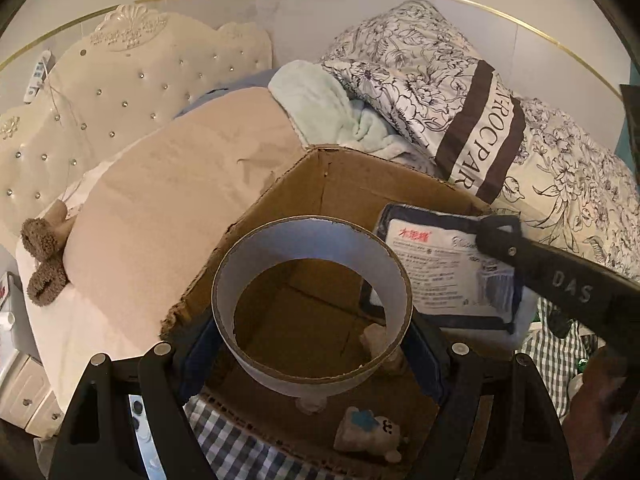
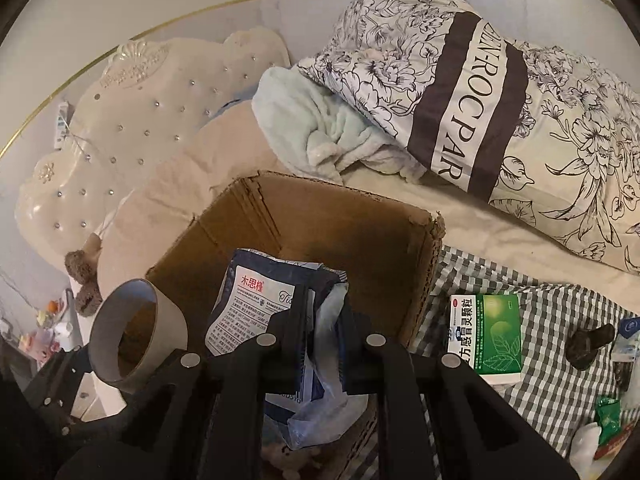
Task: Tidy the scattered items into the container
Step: 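Release the tape roll into the box while the right tool drops the tissue pack inside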
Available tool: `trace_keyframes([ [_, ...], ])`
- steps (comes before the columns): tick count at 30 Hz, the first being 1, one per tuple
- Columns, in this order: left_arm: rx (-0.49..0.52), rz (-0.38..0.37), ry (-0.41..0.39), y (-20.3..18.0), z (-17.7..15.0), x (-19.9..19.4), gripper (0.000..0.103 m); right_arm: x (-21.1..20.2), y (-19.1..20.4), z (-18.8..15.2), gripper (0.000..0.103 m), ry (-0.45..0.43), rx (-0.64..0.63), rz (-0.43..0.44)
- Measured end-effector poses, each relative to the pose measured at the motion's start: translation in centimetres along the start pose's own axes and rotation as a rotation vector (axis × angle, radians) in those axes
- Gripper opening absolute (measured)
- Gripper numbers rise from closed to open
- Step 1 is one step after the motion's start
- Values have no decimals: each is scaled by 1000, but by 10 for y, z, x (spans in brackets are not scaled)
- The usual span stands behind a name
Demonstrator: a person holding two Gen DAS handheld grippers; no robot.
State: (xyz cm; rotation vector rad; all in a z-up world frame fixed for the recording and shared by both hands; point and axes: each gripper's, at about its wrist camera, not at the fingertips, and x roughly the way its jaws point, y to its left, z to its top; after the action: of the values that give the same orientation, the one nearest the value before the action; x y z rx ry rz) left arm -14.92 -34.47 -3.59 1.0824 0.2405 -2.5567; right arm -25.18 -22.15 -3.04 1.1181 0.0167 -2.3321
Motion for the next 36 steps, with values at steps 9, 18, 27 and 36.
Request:
trace_keyframes([
  [9,-26,-7,36,5,-2,11,100,2,-2,2,53,-22,17,55],
  [18,-24,6,9,3,-2,-7,103,-32,3,4,94,-124,18,24],
  [27,-39,5,-16,-6,0,-46,103,-80,-7,-3,94,-158,22,14],
  [36,-25,-31,-40,-39,-9,-99,103,-148,-51,-33,94,-190,72,-14],
])
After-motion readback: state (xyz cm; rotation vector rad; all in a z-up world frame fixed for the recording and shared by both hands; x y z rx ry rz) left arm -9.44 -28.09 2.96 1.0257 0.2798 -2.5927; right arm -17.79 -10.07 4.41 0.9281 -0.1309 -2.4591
